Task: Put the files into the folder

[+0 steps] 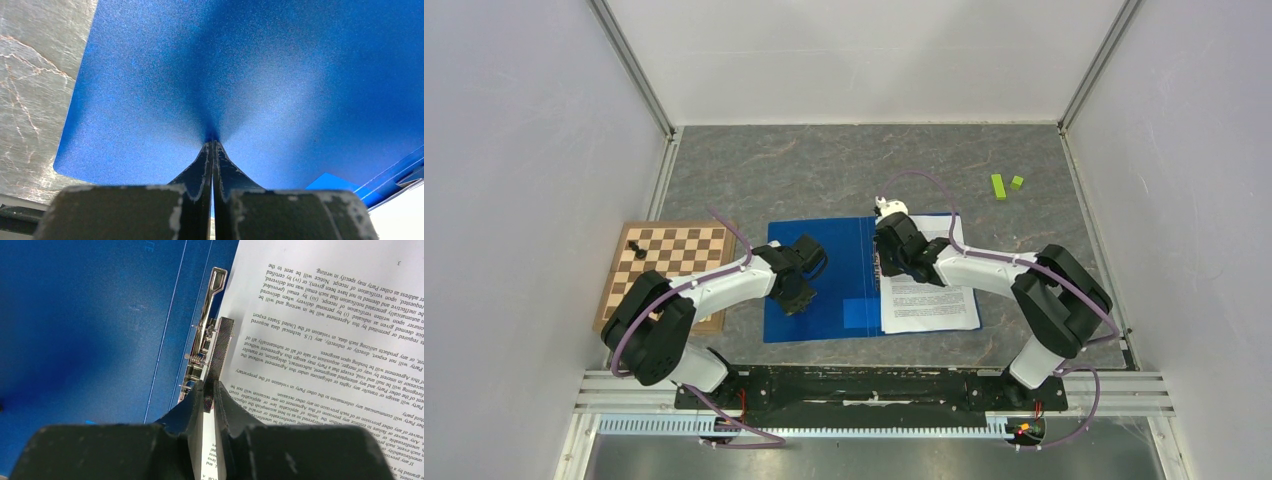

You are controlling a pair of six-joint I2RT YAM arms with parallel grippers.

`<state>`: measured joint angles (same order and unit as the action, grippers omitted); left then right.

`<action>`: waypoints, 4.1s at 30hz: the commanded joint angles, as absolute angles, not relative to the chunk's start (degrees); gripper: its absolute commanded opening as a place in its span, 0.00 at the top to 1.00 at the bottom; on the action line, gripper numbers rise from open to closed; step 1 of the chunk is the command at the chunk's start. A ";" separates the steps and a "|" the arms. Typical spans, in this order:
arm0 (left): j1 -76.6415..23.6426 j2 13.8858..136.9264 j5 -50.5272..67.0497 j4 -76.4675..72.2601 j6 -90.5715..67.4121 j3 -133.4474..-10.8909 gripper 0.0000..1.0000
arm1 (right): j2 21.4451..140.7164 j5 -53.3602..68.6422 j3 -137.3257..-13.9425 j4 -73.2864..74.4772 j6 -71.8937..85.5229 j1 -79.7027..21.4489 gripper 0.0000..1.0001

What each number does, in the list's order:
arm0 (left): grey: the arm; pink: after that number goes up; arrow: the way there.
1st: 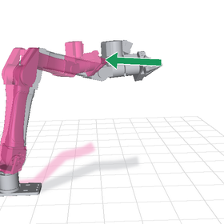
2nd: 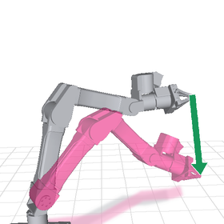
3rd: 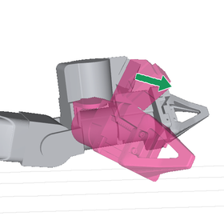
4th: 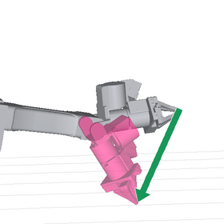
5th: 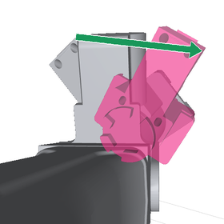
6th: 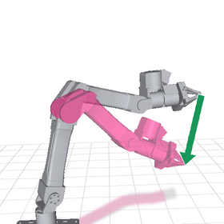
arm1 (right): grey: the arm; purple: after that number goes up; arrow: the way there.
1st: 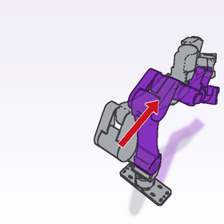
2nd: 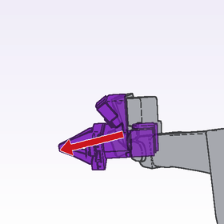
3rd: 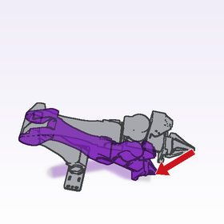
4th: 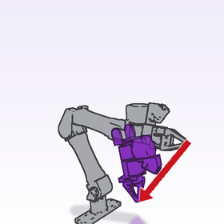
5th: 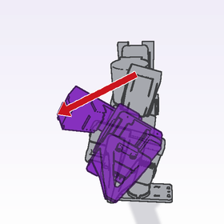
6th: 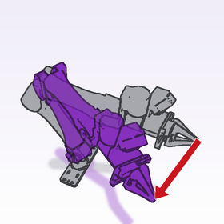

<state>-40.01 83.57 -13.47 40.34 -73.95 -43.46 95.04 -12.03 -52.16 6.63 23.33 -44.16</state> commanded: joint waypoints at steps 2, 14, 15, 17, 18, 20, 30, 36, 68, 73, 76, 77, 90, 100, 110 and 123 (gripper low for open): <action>-40.61 86.33 -14.22 40.29 -77.22 -40.91 0.98 | 93.30 -10.82 -49.63 6.70 23.89 -44.67 0.90; -40.62 86.94 -14.35 40.91 -77.92 -41.55 0.98 | 91.92 -10.13 -47.00 5.48 24.51 -44.83 0.91; -40.61 86.97 -14.37 40.96 -78.00 -41.53 0.98 | 91.79 -10.11 -46.71 5.17 24.53 -44.86 0.91; -40.61 86.94 -14.20 40.96 -78.13 -41.42 0.98 | 91.50 -10.21 -45.75 4.31 24.70 -44.82 0.91; -40.65 86.99 -14.15 41.01 -78.13 -41.46 0.98 | 91.27 -10.24 -45.38 3.91 24.73 -44.80 0.91; -40.61 86.95 -14.07 40.99 -78.16 -41.49 0.98 | 90.98 -10.13 -44.23 2.46 24.86 -44.82 0.91; -40.61 87.07 -14.41 41.83 -78.31 -42.09 0.98 | 85.92 -10.45 -43.40 1.22 24.13 -44.80 0.82; -40.61 87.15 -14.55 42.02 -78.29 -42.39 0.98 | 82.00 -13.88 -46.82 6.57 21.95 -45.24 0.74; -40.69 87.70 -14.11 42.00 -78.72 -42.90 0.98 | 97.04 -27.76 -65.48 19.82 15.11 -55.63 0.83; -40.75 87.30 -13.67 42.03 -78.66 -43.15 0.98 | 96.44 -28.59 -62.87 20.06 15.33 -55.64 0.86; -40.78 87.21 -13.28 42.01 -78.49 -43.65 0.98 | 95.60 -28.66 -61.04 19.56 15.34 -55.64 0.89; -40.78 87.20 -13.19 42.01 -78.38 -43.86 0.98 | 95.43 -28.58 -60.45 19.26 15.30 -55.64 0.89; -41.22 84.12 -13.13 44.22 -74.16 -48.76 0.89 | 94.22 -27.74 -52.73 14.10 12.76 -54.40 0.98; -41.14 87.60 -14.38 45.49 -61.88 -53.41 0.68 | 91.21 -22.69 -46.18 6.44 7.34 -50.98 0.99; -42.29 91.14 -11.39 39.78 -65.27 -46.28 0.96 | 89.77 -18.51 -45.88 4.75 5.36 -49.08 0.99; -43.51 90.61 -11.54 39.10 -74.75 -43.67 0.98 | 92.17 -18.65 -54.55 10.18 4.39 -49.05 0.91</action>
